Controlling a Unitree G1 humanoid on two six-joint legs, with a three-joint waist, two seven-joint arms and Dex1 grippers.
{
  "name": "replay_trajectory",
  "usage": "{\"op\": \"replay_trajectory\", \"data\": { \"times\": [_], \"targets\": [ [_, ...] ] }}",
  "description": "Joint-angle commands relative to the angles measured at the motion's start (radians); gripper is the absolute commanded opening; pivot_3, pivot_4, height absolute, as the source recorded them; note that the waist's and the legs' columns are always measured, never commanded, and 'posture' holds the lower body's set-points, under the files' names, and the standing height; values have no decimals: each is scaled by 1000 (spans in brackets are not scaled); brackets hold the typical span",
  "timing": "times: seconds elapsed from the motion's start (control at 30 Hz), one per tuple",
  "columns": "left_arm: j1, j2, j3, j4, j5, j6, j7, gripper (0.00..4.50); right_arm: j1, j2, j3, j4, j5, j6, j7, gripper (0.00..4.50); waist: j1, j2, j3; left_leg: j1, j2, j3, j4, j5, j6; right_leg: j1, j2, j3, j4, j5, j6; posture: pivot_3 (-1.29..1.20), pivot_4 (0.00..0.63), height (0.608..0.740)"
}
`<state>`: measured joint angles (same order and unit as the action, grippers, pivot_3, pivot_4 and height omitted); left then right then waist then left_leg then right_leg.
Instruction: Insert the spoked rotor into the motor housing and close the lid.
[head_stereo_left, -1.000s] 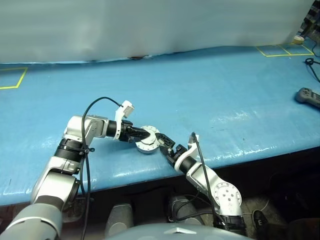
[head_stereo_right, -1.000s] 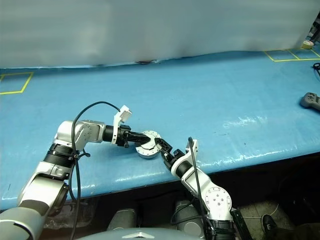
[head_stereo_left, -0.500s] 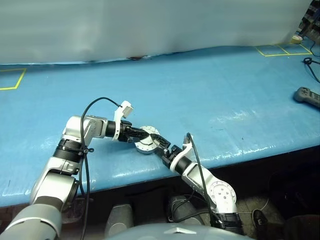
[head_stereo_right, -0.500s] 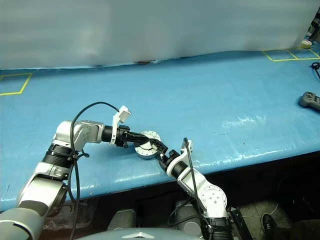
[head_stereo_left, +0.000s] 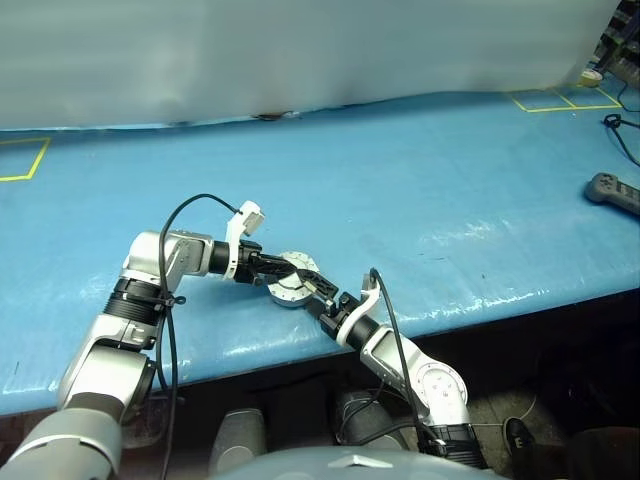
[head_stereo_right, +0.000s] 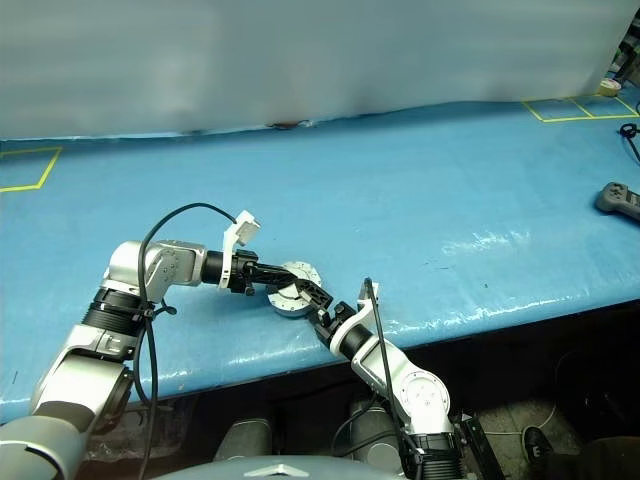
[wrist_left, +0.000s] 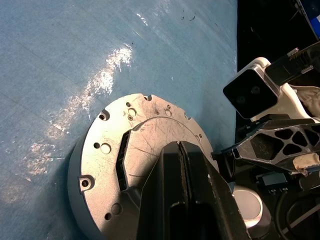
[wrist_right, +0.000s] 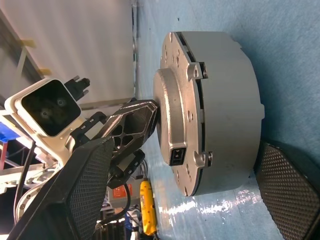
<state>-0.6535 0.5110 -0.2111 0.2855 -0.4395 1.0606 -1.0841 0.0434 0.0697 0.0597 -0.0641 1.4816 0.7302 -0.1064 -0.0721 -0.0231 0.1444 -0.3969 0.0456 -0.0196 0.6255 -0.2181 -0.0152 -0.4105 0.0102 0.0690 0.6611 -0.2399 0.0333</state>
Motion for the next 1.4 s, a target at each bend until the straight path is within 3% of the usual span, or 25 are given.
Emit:
{"op": "replay_trajectory", "data": {
  "times": [0.03, 0.23, 0.33, 0.5, 0.53, 1.4],
  "targets": [
    [22, 11, -32, 3, 25, 21, 24, 0, -67, 123, -3, 13, 14, -20, 6, 4457, 0, 0, 0, 0, 0, 0, 0, 0, 0, 0, 0, 0, 0, 0, 0, 0, 150, 740],
    [24, 14, -35, 4, 27, 17, 25, 0, -68, 116, 2, 31, 4, -15, 14, 4457, -1, 0, 0, 0, 0, 0, 0, 0, 0, 0, 0, 0, 0, 0, 0, 0, 150, 740],
    [25, 16, -37, 2, 27, 17, 24, 0, -66, 115, 3, 29, 6, -12, 19, 3899, -1, 0, 0, 0, 0, 0, 0, 0, 0, 0, 0, 0, 0, 0, 0, 0, 150, 740],
    [27, 17, -38, -5, 26, 20, 25, 0, -56, 109, 11, 25, 9, 2, 17, 2229, -1, 0, 0, -2, 0, 0, 0, 0, 0, -2, 0, 0, 0, 0, 0, 0, 150, 740],
    [28, 17, -38, -6, 25, 20, 26, 0, -54, 107, 13, 24, 9, 6, 17, 2090, -1, 0, 0, -2, 0, 0, -1, 0, 0, -2, 0, 1, 0, 0, 0, 0, 150, 740],
    [31, 9, -1, -7, 9, 15, 39, 0, -34, 108, -10, 1, 24, -13, 33, 2090, 0, 1, 1, -2, 0, 0, -1, 0, 0, -2, 0, 0, -1, 0, 0, 0, 150, 740]
  ]
}}
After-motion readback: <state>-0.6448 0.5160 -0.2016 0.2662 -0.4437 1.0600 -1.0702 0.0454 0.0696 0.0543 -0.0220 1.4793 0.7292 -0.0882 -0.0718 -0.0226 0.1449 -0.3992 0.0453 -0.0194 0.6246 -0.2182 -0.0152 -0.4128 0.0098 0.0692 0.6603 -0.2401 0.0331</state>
